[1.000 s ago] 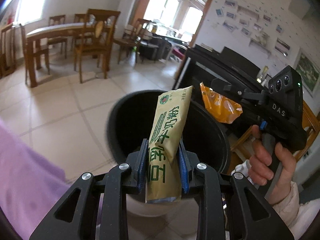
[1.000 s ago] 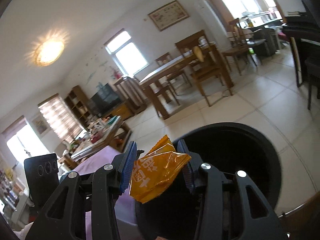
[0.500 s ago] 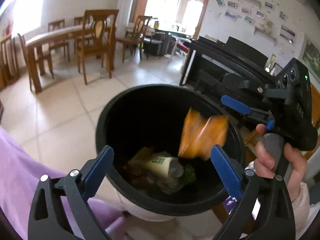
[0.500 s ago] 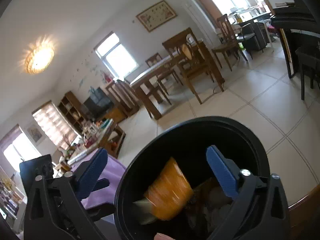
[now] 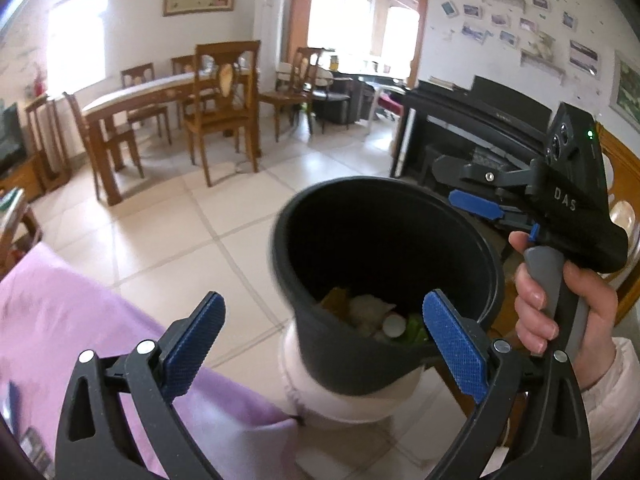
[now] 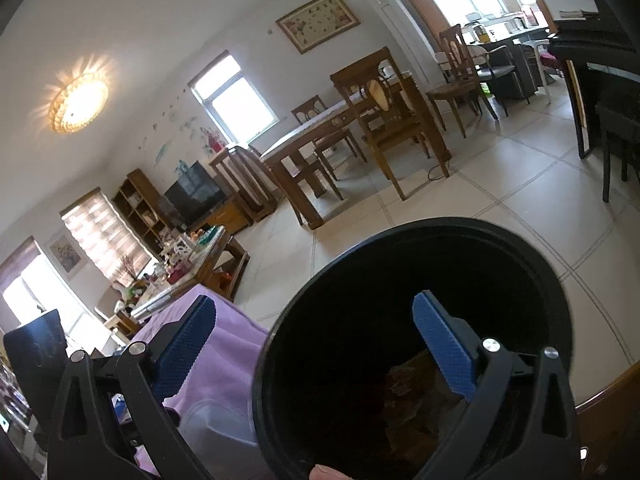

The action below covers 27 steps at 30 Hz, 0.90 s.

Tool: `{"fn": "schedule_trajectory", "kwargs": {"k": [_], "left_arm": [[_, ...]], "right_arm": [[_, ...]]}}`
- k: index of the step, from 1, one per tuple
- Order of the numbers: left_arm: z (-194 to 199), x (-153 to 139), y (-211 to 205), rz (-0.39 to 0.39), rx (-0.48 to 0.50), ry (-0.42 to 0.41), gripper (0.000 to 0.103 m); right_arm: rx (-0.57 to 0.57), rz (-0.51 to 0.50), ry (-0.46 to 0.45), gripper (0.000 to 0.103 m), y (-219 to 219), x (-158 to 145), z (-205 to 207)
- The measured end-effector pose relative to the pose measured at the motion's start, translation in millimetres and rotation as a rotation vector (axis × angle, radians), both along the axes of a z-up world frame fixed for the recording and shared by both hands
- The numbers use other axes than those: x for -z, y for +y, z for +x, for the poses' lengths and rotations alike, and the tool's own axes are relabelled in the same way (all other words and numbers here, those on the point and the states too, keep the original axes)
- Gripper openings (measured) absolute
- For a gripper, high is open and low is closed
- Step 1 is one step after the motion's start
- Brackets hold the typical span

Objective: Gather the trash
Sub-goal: 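Move both tools back over the blue wipes pack and black battery card, then grasp the blue wet-wipes pack with the left tool while the right tool grasps the black battery card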

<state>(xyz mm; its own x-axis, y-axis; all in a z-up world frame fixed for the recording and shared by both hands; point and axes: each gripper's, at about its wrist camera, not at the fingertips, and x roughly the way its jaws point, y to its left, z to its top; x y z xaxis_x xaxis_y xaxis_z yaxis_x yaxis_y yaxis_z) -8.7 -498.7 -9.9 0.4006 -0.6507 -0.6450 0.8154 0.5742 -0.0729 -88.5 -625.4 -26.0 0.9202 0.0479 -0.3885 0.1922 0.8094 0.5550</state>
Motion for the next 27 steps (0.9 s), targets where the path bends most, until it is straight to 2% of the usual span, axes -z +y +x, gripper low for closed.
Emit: {"fn": "schedule_trajectory", "kwargs": {"k": [5, 13, 17, 21, 24, 27], "left_arm": [[6, -9, 66, -0.024, -0.093, -0.004, 0.098], [34, -10, 208, -0.052, -0.346, 0.046, 0.097], [46, -8, 272, -0.03, -0.468, 0.048, 0.097], [51, -6, 330, 0.02, -0.566, 0.041, 0.097], [52, 3, 358, 0.107, -0.602, 0.039, 0.097], [61, 17, 374, 0.207, -0.599, 0.074, 0.097]], "right_arm": [[-0.068, -0.028, 0.021, 0.098, 40, -8, 19], [-0.262, -0.086, 0.055, 0.098, 142, -13, 66], [-0.373, -0.121, 0.08, 0.098, 195, -13, 87], [-0.5, -0.179, 0.128, 0.098, 254, -9, 105], [-0.591, -0.224, 0.177, 0.098, 298, -4, 115], [-0.669, -0.283, 0.232, 0.098, 341, 0, 125]]}}
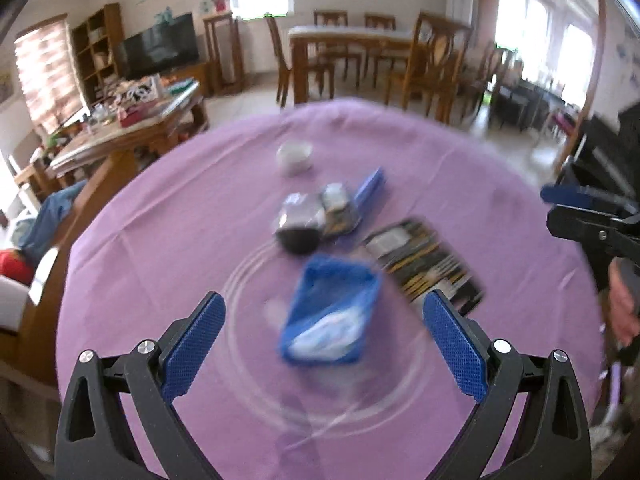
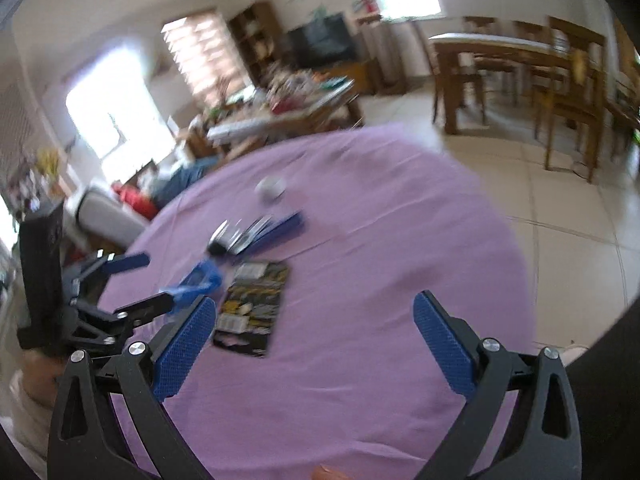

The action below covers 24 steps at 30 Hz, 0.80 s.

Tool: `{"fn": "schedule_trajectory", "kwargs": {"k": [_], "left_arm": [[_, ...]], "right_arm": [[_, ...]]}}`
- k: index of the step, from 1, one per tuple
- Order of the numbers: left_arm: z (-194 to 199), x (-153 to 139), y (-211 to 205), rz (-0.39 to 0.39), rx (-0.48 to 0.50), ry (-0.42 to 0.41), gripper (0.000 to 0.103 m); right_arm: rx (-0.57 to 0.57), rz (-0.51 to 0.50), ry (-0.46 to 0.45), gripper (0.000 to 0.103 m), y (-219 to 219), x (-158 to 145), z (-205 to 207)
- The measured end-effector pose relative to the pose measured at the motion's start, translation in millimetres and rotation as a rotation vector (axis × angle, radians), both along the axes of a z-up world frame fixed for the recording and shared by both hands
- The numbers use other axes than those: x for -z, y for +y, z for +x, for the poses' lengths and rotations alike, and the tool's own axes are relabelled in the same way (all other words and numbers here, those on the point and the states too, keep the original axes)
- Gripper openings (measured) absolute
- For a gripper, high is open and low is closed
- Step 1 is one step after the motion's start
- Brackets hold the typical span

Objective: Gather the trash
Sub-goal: 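Grasp the blue wet-wipes pack with the left tool while the right tool grasps the black battery card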

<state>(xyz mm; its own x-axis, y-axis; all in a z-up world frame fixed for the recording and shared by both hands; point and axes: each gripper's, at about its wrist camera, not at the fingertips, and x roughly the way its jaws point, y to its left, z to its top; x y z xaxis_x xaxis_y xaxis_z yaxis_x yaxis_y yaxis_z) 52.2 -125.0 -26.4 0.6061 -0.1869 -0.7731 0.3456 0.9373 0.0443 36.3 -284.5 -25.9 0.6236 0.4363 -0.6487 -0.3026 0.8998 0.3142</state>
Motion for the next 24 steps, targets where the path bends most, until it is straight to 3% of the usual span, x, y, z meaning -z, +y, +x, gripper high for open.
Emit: {"fn": "schedule_trajectory", "kwargs": {"k": [3, 5, 6, 8, 9, 16, 18, 20, 22, 24], "left_arm": [[-8, 11, 9, 0.03, 0.014, 0.033, 0.097], [-4, 18, 12, 0.02, 0.043, 0.069, 0.083], [-1, 23, 13, 0.017, 0.056, 0.102, 0.067], [1, 26, 15, 0.021, 0.06, 0.087, 0.059], [3, 25, 16, 0.013, 0.058, 0.088, 0.047], [5, 19, 30, -0.079, 0.048, 0.067, 0.046], [4, 17, 33, -0.095, 0.04, 0.049, 0.046], [-1, 14, 34, -0.112, 0.034, 0.045, 0.046], [-2, 13, 39, -0.13, 0.023, 0.039, 0.046], [-5, 11, 42, -0.139, 0.018, 0.037, 0.046]], "right_arm": [[-0.052, -0.078, 0.033, 0.098, 34, 6, 5], [-0.079, -0.134, 0.045, 0.098, 54, 11, 5], [-0.089, -0.147, 0.051, 0.098, 61, 12, 7], [-0.107, -0.172, 0.066, 0.098, 74, 15, 9], [-0.11, -0.182, 0.072, 0.098, 78, 16, 11], [-0.123, -0.265, 0.118, 0.086, 101, 27, 19], [-0.12, -0.299, 0.109, 0.078, 106, 26, 19], [-0.116, -0.346, 0.09, 0.063, 112, 27, 21], [-0.132, -0.347, 0.085, 0.062, 116, 26, 21], [-0.15, -0.324, 0.069, 0.033, 119, 24, 18]]}}
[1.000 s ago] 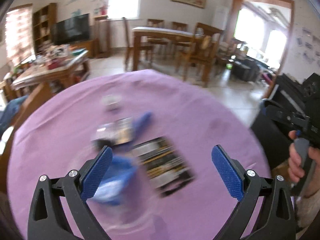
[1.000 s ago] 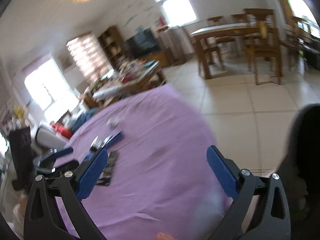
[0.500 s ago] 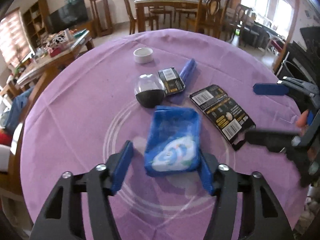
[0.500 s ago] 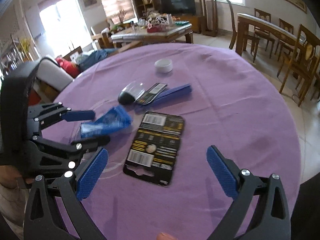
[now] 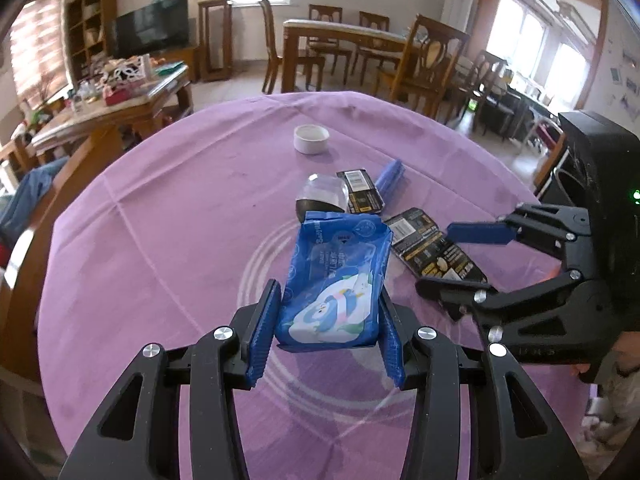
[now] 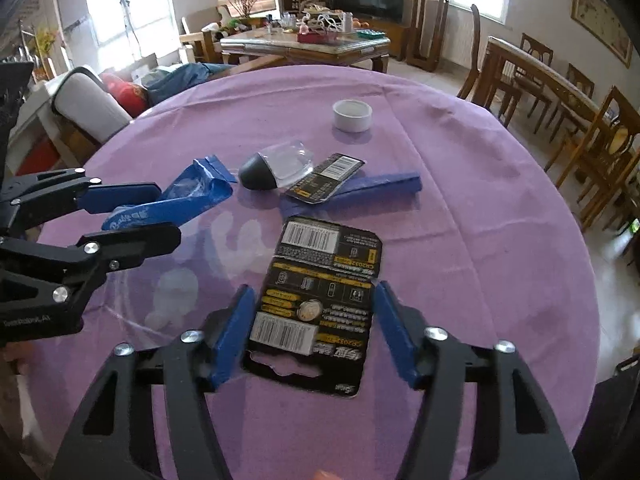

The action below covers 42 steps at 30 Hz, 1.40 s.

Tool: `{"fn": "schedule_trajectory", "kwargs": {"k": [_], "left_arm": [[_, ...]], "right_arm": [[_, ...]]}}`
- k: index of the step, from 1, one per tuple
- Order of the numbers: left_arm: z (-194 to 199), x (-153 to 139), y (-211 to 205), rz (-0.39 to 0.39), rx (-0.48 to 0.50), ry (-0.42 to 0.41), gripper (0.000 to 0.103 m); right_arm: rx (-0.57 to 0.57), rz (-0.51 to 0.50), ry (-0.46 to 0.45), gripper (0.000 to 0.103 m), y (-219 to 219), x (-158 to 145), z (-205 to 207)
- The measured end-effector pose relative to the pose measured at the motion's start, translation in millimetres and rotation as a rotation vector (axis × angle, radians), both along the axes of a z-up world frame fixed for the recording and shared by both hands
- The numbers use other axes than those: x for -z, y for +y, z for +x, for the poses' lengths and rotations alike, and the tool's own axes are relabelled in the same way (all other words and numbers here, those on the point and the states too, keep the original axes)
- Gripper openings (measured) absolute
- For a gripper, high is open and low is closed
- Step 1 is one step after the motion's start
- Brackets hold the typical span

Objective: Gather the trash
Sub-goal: 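Grasp the blue wet-wipes pack with the left tool while the right tool grasps the black battery card, then carry both items over the black bin and open both tools to drop them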

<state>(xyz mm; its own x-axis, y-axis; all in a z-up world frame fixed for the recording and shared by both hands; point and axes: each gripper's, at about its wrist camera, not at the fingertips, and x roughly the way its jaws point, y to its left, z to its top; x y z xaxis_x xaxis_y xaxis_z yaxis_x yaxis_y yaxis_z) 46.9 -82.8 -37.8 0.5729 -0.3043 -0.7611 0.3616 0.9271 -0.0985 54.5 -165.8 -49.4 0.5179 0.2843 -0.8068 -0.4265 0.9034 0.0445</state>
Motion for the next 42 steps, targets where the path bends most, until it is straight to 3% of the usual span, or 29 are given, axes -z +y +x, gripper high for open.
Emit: {"fn": "schedule_trajectory", "kwargs": {"k": [1, 2, 6, 7, 8, 9, 10, 11, 15, 17, 19, 21, 22, 32, 42], "left_arm": [[-1, -1, 1, -0.006, -0.004, -0.003, 0.046], [-1, -2, 3, -0.012, -0.005, -0.005, 0.046], [-4, -7, 1, -0.014, -0.005, -0.013, 0.046], [-3, -7, 3, -0.011, -0.004, -0.013, 0.046], [-3, -7, 2, -0.01, -0.004, -0.013, 0.046], [-3, -7, 0, -0.008, -0.002, -0.012, 0.046], [-3, -7, -2, -0.006, 0.001, -0.009, 0.046], [-3, -7, -3, -0.007, 0.004, -0.006, 0.046], [-3, -4, -7, -0.007, 0.011, 0.002, 0.046], [-3, -2, -7, -0.009, 0.009, 0.005, 0.046], [-3, -1, -6, -0.012, 0.006, 0.007, 0.046], [-3, 0, -4, -0.014, 0.005, 0.009, 0.046], [-3, 0, -3, -0.015, 0.004, 0.012, 0.046], [-3, 8, 6, -0.043, 0.001, 0.032, 0.046], [-4, -6, -13, -0.068, 0.035, 0.003, 0.046]], "right_arm": [[-0.005, 0.006, -0.011, 0.022, 1, -3, -2], [0.006, 0.005, -0.032, 0.016, -1, -6, -4], [0.015, 0.071, -0.006, 0.016, -15, -8, -3], [0.022, 0.084, 0.006, 0.022, -19, -7, -2], [0.032, 0.095, 0.009, 0.036, -21, -7, 0], [0.039, 0.118, 0.014, 0.051, -25, -9, 0], [0.044, 0.136, 0.016, 0.085, -28, -10, 1], [0.05, 0.153, 0.009, 0.091, -30, -12, 1], [0.06, 0.122, -0.005, 0.089, -32, -15, 11], [0.059, 0.081, 0.034, 0.074, -26, -8, 22], [0.053, 0.052, 0.075, 0.07, -22, 2, 32], [0.041, -0.01, 0.033, 0.07, -13, 4, 30], [0.036, -0.026, 0.021, 0.062, -9, 6, 28], [0.029, 0.064, -0.003, 0.059, -22, 0, 13], [0.045, 0.199, -0.086, 0.059, -66, -33, -14]]}}
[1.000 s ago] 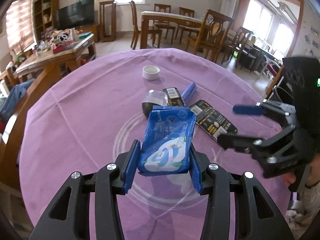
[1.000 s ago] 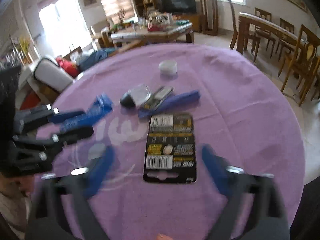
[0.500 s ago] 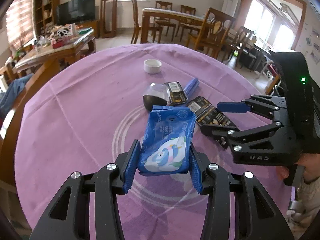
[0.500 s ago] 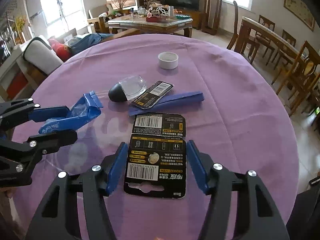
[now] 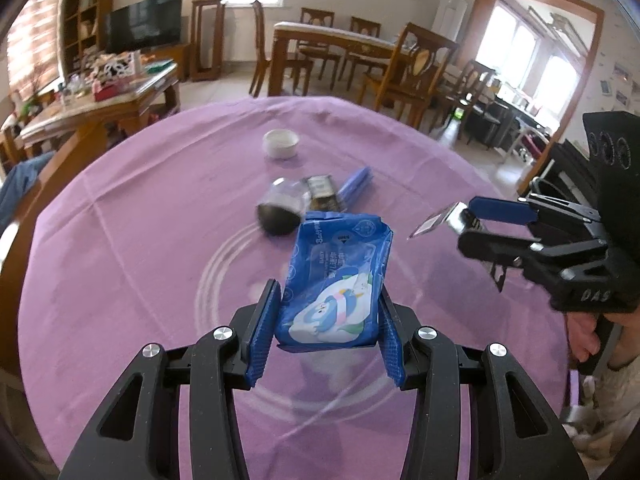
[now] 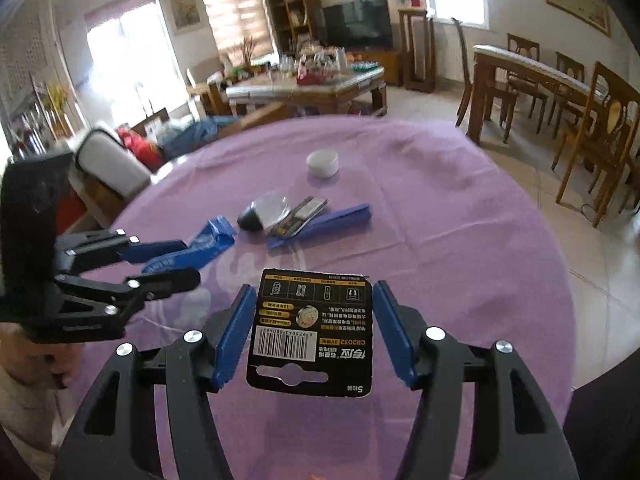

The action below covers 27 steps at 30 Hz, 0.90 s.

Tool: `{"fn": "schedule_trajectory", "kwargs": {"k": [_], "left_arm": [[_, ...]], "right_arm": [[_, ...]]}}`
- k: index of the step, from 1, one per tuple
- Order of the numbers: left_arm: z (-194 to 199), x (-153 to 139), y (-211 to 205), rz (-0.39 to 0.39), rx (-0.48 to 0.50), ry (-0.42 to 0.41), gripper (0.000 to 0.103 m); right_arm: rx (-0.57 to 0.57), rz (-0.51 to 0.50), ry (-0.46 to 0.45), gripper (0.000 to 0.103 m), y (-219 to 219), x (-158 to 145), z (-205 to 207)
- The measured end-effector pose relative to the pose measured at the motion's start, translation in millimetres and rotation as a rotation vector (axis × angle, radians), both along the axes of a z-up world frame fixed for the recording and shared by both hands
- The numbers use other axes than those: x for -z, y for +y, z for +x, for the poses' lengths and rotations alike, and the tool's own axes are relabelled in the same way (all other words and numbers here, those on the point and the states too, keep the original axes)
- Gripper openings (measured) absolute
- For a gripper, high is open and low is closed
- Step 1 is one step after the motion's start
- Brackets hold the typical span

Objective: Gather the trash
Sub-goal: 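Carry both items over the black bin and open both tools to drop them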

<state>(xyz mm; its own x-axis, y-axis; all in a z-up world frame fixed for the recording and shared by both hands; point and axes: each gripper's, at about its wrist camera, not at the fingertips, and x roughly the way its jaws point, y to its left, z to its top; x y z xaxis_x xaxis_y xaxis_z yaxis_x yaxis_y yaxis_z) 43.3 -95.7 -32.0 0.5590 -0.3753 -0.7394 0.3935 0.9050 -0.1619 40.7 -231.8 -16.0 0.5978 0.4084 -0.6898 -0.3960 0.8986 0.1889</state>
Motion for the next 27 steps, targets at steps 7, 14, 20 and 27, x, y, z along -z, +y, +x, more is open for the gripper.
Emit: {"fn": "schedule_trajectory", "kwargs": {"k": [7, 14, 20, 27], "left_arm": [[-2, -28, -57, -0.046, 0.081, -0.074, 0.046], [-3, -43, -159, -0.073, 0.232, -0.111, 0.046], [-9, -40, -270, -0.097, 0.396, -0.102, 0.046], [-20, -15, -384, -0.138, 0.547, -0.042, 0.046]], "right_arm": [[0.094, 0.132, -0.114, 0.059, -75, -35, -22], [0.291, 0.22, -0.228, 0.059, -185, -53, -54], [0.487, 0.26, -0.295, 0.059, -281, -49, -93], [0.687, 0.291, -0.313, 0.059, -360, -28, -136]]}}
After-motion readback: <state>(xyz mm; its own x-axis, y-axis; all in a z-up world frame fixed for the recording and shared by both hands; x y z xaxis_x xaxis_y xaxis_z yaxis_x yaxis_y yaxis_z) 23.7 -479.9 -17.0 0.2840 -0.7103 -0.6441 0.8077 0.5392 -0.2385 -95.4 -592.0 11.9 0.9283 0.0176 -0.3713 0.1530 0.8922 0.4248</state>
